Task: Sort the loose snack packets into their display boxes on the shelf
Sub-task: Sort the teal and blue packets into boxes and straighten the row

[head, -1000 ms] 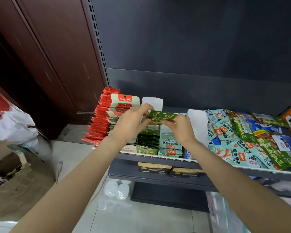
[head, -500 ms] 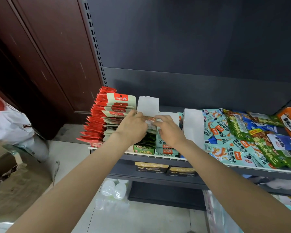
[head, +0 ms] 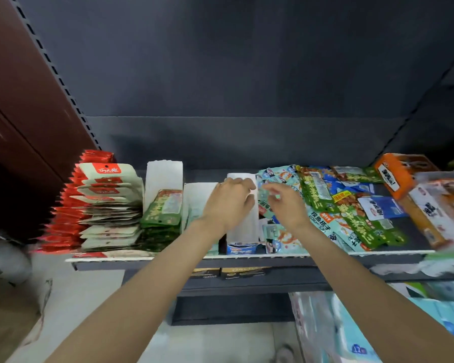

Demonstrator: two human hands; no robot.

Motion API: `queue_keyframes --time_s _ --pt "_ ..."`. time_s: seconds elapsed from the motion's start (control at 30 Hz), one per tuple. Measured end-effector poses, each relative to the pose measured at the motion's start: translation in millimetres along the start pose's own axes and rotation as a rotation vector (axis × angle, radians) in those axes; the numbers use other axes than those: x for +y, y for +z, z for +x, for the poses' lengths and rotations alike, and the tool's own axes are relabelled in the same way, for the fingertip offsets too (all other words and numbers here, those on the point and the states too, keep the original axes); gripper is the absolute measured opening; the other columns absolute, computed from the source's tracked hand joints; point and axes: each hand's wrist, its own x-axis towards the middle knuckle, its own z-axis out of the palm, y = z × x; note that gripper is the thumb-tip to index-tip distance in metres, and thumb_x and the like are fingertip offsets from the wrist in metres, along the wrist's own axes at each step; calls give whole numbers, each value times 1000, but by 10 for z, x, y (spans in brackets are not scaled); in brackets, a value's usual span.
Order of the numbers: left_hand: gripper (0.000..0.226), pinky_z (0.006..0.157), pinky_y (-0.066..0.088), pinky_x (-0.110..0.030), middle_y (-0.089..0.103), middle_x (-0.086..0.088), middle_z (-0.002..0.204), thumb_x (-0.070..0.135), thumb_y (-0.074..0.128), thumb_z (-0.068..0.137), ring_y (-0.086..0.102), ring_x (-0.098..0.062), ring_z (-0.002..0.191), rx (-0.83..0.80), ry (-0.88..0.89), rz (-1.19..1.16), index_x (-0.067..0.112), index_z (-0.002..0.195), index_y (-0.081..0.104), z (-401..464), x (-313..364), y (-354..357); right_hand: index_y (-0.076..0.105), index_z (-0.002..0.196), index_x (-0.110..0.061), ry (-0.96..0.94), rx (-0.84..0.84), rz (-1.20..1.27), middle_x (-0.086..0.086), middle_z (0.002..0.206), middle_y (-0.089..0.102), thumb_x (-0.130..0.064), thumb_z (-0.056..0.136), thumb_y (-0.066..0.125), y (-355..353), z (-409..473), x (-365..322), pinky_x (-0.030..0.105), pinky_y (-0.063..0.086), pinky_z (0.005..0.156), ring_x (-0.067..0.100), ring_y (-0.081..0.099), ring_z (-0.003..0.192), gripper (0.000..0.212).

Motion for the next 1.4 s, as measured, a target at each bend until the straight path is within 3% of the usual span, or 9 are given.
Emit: queue_keyframes --time_s 0.23,0.47,0.57,0.7,0.8,0.9,1.03,1.17,1.4 --pt "52 105 32 -38 36 -17 143 17 48 94 34 -34 132 -248 -253 -194 5 142 30 757 693 952 46 132 -7 210 -18 -257 17 128 52 -16 88 63 -569 342 1235 38 43 99 33 49 120 48" --pt "74 119 10 -38 -3 -4 159 27 51 94 0 -24 146 -460 -407 -66 14 151 5 1055 759 1591 0 150 -11 150 -371 -469 10 159 2 -38 79 71 -688 595 1789 38 7 118 25 3 146 104" --pt "71 119 13 -40 4 -6 159 25 53 93 4 -27 146 -384 -423 -45 13 150 13 1097 783 1628 23 146 -9 -28 -335 -666 14 147 34 -32 88 61 -725 588 1801 44 28 113 30 33 137 73" --pt "77 118 16 -39 10 -8 158 18 58 91 12 -28 144 -307 -320 -188 12 150 9 1215 892 1564 57 117 -6 -272 -117 -679 10 103 66 3 88 51 -946 573 1679 35 51 74 26 64 89 31" --pt "70 111 31 -38 29 -8 150 11 60 89 34 -26 134 -153 -244 -342 18 147 22 1307 1037 1454 64 99 -4 -438 140 -557 10 84 70 8 71 71 -1084 552 1593 33 53 57 26 67 74 31" --pt "25 82 48 -32 64 -12 108 21 59 92 61 -24 94 29 -226 -359 7 112 57 1339 1067 1227 63 93 -8 -488 290 -303 4 80 67 -6 82 69 -1193 517 1439 24 45 50 20 64 66 13" --pt "21 64 47 -16 70 -1 87 30 57 93 64 -10 75 155 -219 -457 11 101 62 1120 1011 858 57 115 -19 -100 157 390 -8 102 65 -28 86 66 -1206 535 1064 21 52 78 5 62 89 32" --pt "19 64 46 -14 69 8 79 34 56 92 63 -2 70 286 -172 -518 17 97 64 802 796 439 64 99 -13 -199 0 350 0 90 70 -25 90 61 -974 468 691 44 53 77 15 66 82 16" --pt "5 60 48 -19 64 13 70 30 52 95 60 -4 65 462 -152 -479 29 96 57 18 5 -341 68 97 -11 -292 -89 513 3 91 73 -15 90 61 -333 240 -424 45 55 80 15 69 85 11"
